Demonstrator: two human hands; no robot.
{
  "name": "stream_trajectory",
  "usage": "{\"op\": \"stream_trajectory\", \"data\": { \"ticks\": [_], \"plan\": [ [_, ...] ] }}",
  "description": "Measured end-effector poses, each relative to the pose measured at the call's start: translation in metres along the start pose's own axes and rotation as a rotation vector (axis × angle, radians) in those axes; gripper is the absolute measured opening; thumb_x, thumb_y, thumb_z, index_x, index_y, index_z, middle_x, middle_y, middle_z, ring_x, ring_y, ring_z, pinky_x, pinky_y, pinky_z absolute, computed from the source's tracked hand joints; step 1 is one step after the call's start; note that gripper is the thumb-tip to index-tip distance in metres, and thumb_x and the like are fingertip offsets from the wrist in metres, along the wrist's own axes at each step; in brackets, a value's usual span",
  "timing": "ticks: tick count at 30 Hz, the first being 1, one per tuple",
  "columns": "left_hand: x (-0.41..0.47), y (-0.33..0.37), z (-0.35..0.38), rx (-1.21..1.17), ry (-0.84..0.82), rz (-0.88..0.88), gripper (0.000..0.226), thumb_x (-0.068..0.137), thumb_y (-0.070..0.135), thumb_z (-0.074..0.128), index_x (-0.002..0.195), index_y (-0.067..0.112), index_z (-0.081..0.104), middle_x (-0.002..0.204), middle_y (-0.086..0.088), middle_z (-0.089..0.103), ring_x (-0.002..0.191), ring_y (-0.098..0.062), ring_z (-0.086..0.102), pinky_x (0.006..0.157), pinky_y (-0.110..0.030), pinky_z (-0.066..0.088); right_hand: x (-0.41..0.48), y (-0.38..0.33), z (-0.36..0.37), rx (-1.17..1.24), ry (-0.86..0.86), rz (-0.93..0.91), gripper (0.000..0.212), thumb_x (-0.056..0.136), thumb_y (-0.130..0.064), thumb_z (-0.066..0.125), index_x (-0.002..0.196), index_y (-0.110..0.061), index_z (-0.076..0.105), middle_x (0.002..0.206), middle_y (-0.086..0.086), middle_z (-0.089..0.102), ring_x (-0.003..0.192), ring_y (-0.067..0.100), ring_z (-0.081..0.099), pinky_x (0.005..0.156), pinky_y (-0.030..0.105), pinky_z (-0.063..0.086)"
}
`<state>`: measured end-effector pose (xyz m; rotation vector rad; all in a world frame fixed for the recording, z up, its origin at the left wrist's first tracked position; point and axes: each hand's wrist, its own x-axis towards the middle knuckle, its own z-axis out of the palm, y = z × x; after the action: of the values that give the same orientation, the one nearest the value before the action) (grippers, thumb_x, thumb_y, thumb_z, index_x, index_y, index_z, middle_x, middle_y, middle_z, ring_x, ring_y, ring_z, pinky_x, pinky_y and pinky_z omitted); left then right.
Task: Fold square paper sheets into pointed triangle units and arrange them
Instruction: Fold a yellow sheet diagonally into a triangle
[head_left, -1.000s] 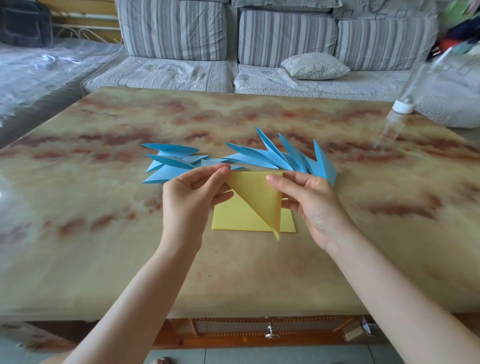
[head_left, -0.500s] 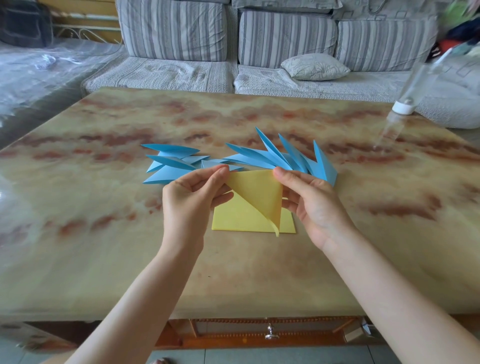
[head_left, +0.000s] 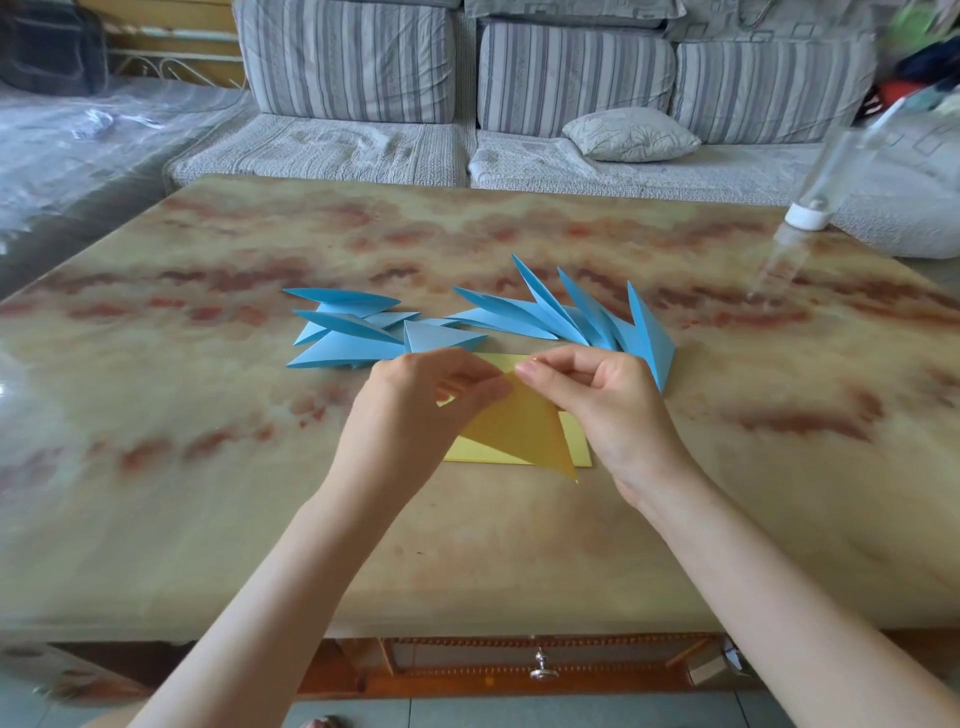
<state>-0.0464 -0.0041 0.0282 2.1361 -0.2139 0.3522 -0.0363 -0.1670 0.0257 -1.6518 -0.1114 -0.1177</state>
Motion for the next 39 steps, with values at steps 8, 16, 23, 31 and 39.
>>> {"op": "stream_trajectory", "data": {
  "ticks": [8, 16, 23, 31, 39],
  "plan": [
    [0.005, -0.001, -0.008, -0.096, -0.064, -0.038, 0.016, 0.078, 0.022, 0.075, 0.071, 0.034, 0.069, 0.062, 0.022, 0.065, 0.063, 0.007, 0.055, 0.061, -0.005, 0.038, 0.003, -0.008, -0.006, -0.072, -0.149, -0.109, 0.012, 0.080, -0.023, 0.072, 0.088, -0.014, 0.072, 0.082, -0.001, 0.071, 0.076, 0.007, 0.063, 0.070, 0.018, 0.051],
    [0.005, 0.000, -0.009, -0.038, -0.130, 0.003, 0.015, 0.078, 0.019, 0.075, 0.073, 0.032, 0.071, 0.058, 0.021, 0.060, 0.057, 0.008, 0.050, 0.059, -0.006, 0.035, 0.012, -0.009, -0.015, -0.288, -0.299, -0.185, 0.006, 0.084, -0.014, 0.071, 0.082, -0.019, 0.068, 0.079, -0.005, 0.067, 0.075, 0.011, 0.061, 0.073, 0.026, 0.053],
    [0.008, -0.001, -0.014, -0.009, -0.142, 0.002, 0.017, 0.078, 0.020, 0.075, 0.072, 0.035, 0.070, 0.061, 0.019, 0.061, 0.058, 0.007, 0.050, 0.059, -0.006, 0.036, 0.014, -0.012, -0.018, -0.227, -0.334, -0.215, 0.009, 0.082, -0.008, 0.072, 0.084, -0.013, 0.065, 0.081, 0.002, 0.066, 0.066, 0.011, 0.062, 0.064, 0.028, 0.053],
    [0.007, 0.001, -0.015, -0.004, -0.170, 0.002, 0.014, 0.079, 0.022, 0.075, 0.073, 0.034, 0.071, 0.064, 0.018, 0.062, 0.057, 0.006, 0.049, 0.057, -0.007, 0.036, 0.015, -0.013, -0.024, -0.224, -0.392, -0.217, 0.008, 0.083, -0.006, 0.071, 0.083, -0.012, 0.065, 0.070, -0.009, 0.065, 0.064, 0.014, 0.063, 0.063, 0.026, 0.052],
    [0.007, 0.001, -0.015, 0.017, -0.189, -0.004, 0.019, 0.078, 0.022, 0.075, 0.069, 0.037, 0.068, 0.060, 0.019, 0.060, 0.056, 0.006, 0.048, 0.056, -0.007, 0.036, 0.016, -0.009, -0.021, -0.203, -0.423, -0.168, 0.008, 0.082, -0.006, 0.072, 0.082, -0.012, 0.066, 0.073, 0.005, 0.066, 0.065, 0.017, 0.063, 0.063, 0.027, 0.051]
  ]
}}
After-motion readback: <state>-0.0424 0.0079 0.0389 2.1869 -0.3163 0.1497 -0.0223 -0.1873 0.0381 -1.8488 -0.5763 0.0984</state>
